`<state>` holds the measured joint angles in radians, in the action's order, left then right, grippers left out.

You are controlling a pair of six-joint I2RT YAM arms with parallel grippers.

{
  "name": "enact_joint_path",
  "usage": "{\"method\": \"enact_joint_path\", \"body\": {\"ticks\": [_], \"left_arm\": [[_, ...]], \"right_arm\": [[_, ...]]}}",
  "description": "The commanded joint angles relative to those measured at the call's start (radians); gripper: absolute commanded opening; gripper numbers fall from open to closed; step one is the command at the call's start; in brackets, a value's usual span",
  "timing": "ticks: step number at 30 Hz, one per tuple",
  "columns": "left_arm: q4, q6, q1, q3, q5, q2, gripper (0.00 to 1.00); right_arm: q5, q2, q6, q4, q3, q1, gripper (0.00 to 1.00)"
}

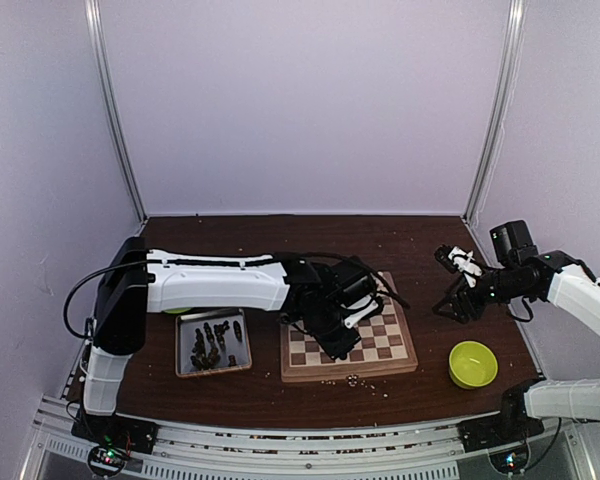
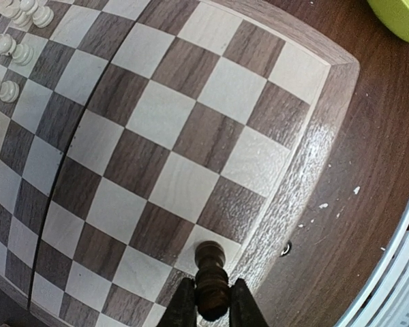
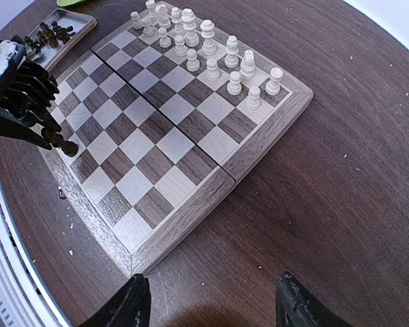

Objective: Set up the chess pieces on the board
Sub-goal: Place the king at e8.

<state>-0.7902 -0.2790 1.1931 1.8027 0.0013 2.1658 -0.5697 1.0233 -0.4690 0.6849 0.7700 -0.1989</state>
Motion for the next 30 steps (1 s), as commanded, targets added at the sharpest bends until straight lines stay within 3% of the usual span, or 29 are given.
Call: {"method": "enact_joint_path", "body": {"ticks": [1,9,15,18,25,30], "left_arm": [[-0.002,-0.015,0.007,-0.03,0.005,-0.035,0.08],[-0.001,-0.018,0.007,-0.029,-0.004,-0.034,0.09],[-0.002,-0.017,0.007,-0.024,-0.011,-0.033,0.3],[-0.007,-0.017,0.007,-0.025,-0.018,-0.053,0.35],[-0.023,-0.047,0.013,-0.219,-0.053,-0.293,0.41],[-0.06,-0.111,-0.001,-0.426,-0.227,-0.512,0.45]], "right_arm": [[0.019,0.004,-0.01,0.008,0.026,-0.008,0.63],[0.022,0.009,-0.011,0.008,0.025,-0.01,0.63],[0.024,0.012,-0.011,0.01,0.025,-0.013,0.63],[0.024,0.014,-0.011,0.01,0.026,-0.014,0.63],[0.02,0.024,-0.011,0.009,0.024,-0.013,0.63],[0.017,0.033,-0.014,0.005,0.015,-0.013,0.63]]}}
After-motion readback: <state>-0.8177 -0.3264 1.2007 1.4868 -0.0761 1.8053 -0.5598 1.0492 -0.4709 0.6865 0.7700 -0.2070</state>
